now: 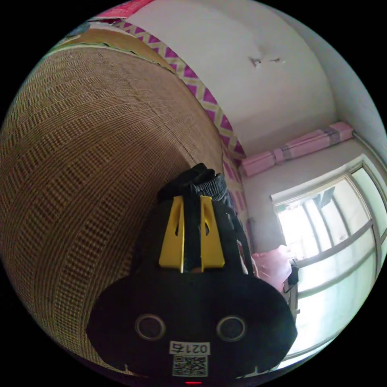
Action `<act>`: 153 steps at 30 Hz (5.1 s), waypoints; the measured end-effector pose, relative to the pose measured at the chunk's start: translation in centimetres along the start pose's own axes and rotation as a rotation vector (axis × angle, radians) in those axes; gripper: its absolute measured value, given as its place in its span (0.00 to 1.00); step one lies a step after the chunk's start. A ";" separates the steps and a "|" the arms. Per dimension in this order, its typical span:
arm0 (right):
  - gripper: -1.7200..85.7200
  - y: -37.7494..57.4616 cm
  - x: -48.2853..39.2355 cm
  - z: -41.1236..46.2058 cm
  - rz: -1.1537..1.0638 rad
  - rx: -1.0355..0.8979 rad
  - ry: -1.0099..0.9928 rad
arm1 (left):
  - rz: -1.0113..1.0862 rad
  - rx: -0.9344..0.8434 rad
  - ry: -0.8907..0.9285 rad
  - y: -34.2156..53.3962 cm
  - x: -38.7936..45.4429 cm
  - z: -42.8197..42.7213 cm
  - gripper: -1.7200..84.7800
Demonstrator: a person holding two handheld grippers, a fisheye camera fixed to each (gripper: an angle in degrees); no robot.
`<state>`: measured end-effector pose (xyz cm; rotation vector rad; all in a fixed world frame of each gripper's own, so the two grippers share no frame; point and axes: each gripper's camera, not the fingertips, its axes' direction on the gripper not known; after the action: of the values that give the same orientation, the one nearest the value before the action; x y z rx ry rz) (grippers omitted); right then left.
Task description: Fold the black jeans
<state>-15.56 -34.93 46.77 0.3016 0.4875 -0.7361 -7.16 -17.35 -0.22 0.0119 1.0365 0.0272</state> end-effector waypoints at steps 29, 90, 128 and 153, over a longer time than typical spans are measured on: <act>0.08 6.2 -6.8 -38.5 -0.120 0.276 -1.181 | -0.225 0.133 -0.010 12.8 -3.4 -12.3 0.01; 0.13 51.1 46.7 -16.5 0.753 0.182 -0.807 | 0.459 -0.155 -0.034 3.3 13.5 6.5 0.12; 0.11 37.1 26.4 -23.3 0.405 0.023 -0.774 | -0.761 0.333 -0.206 11.0 -37.6 -35.0 0.02; 0.12 23.0 37.1 -4.5 -0.160 -0.085 -0.994 | 0.347 -0.364 -0.130 -7.7 -21.5 -15.3 0.13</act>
<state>22.85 -37.79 25.66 -0.2005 -0.4052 -0.9170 -31.16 -25.72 10.33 -0.1356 0.8773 0.5237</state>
